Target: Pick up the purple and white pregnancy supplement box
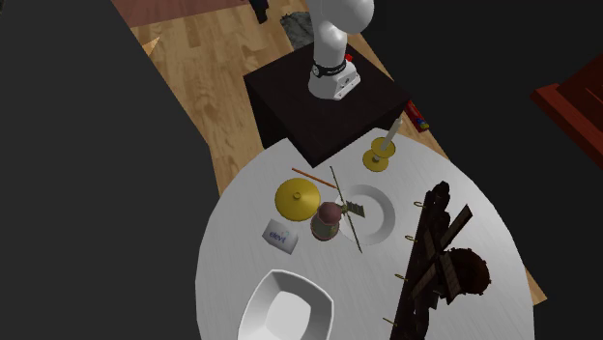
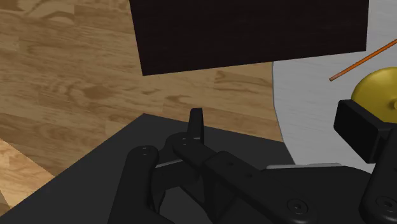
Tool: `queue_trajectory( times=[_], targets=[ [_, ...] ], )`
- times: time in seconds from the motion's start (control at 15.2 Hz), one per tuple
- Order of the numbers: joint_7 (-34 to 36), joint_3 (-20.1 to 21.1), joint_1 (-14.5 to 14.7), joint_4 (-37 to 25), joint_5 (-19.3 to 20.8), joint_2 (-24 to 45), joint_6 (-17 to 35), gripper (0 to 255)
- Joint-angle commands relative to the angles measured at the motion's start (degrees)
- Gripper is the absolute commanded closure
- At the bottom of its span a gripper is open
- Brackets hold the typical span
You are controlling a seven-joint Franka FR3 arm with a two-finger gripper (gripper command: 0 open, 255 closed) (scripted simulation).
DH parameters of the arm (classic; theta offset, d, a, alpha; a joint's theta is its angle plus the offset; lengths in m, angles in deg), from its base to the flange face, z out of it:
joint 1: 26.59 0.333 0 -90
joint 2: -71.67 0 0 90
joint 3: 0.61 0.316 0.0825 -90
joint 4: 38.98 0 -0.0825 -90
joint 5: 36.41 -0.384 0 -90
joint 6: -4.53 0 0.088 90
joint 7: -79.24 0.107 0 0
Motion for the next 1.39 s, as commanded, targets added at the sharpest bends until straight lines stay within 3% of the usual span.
queue_trajectory(
  times=[0.0, 0.66, 0.99, 1.32],
  targets=[
    [0.0, 0.0, 0.0, 0.0, 0.0, 0.0, 0.0, 0],
    [19.8, 12.4, 2.2, 7.2, -11.5, 3.9, 13.7, 0],
    [29.4, 19.1, 2.6, 7.5, -15.7, 10.1, 22.1, 0],
    [39.3, 25.8, 1.9, 5.4, -17.4, 19.0, 30.9, 0]
  ],
)
